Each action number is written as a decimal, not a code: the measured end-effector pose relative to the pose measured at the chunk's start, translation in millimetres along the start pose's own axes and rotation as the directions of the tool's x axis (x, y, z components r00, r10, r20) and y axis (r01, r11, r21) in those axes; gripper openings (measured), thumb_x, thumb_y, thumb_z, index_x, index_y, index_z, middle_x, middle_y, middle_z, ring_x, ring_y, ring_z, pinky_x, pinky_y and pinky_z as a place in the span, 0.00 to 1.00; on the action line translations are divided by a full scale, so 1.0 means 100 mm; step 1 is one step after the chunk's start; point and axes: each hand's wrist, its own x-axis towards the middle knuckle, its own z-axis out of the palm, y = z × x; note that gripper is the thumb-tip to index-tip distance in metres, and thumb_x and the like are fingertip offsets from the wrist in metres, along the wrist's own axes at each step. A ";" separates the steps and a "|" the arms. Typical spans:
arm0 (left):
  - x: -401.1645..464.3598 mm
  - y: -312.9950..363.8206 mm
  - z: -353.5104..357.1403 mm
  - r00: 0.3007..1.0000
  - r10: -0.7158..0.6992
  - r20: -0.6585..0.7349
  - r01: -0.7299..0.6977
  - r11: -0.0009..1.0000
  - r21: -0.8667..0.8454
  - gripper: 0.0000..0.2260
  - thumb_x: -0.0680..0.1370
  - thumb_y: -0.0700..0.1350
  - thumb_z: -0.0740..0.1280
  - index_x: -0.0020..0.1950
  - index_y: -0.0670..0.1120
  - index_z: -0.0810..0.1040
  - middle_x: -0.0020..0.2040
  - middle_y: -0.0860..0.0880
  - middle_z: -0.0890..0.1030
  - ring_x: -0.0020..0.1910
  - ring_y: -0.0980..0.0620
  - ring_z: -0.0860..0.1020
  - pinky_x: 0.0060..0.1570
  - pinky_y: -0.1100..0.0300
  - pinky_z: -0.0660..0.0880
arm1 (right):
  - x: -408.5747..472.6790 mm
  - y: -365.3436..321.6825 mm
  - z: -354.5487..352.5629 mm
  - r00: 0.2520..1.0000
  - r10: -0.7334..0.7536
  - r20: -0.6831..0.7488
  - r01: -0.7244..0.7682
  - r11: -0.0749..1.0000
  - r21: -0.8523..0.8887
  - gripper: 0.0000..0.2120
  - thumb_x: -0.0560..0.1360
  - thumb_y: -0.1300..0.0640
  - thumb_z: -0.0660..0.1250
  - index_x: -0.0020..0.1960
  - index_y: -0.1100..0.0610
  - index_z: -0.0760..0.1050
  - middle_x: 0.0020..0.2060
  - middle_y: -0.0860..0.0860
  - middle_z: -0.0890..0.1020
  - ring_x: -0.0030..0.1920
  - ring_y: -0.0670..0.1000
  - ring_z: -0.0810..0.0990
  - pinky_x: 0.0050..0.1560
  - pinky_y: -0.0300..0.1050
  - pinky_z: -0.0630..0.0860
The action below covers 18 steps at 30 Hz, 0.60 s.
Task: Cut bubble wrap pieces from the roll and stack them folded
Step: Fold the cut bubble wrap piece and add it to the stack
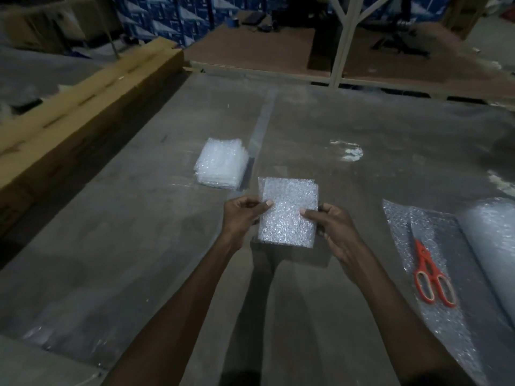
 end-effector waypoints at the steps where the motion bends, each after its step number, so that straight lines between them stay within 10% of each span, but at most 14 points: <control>1: 0.07 0.02 -0.09 1.000 -0.002 -0.005 0.002 1.000 -0.011 0.06 0.70 0.37 0.78 0.43 0.40 0.83 0.40 0.46 0.85 0.36 0.53 0.82 0.38 0.60 0.79 | 0.05 -0.01 0.10 1.000 0.002 0.000 -0.002 1.000 -0.004 0.07 0.73 0.65 0.76 0.49 0.60 0.81 0.42 0.53 0.88 0.39 0.49 0.86 0.36 0.39 0.80; 18: 2.06 0.77 -1.54 1.000 0.011 0.007 -0.011 0.999 0.036 0.03 0.73 0.35 0.75 0.46 0.38 0.84 0.35 0.49 0.83 0.33 0.56 0.79 0.35 0.64 0.78 | 1.54 -0.35 1.94 0.984 0.024 -0.177 -0.017 0.999 0.041 0.05 0.72 0.65 0.77 0.44 0.59 0.81 0.45 0.57 0.87 0.46 0.54 0.85 0.51 0.49 0.82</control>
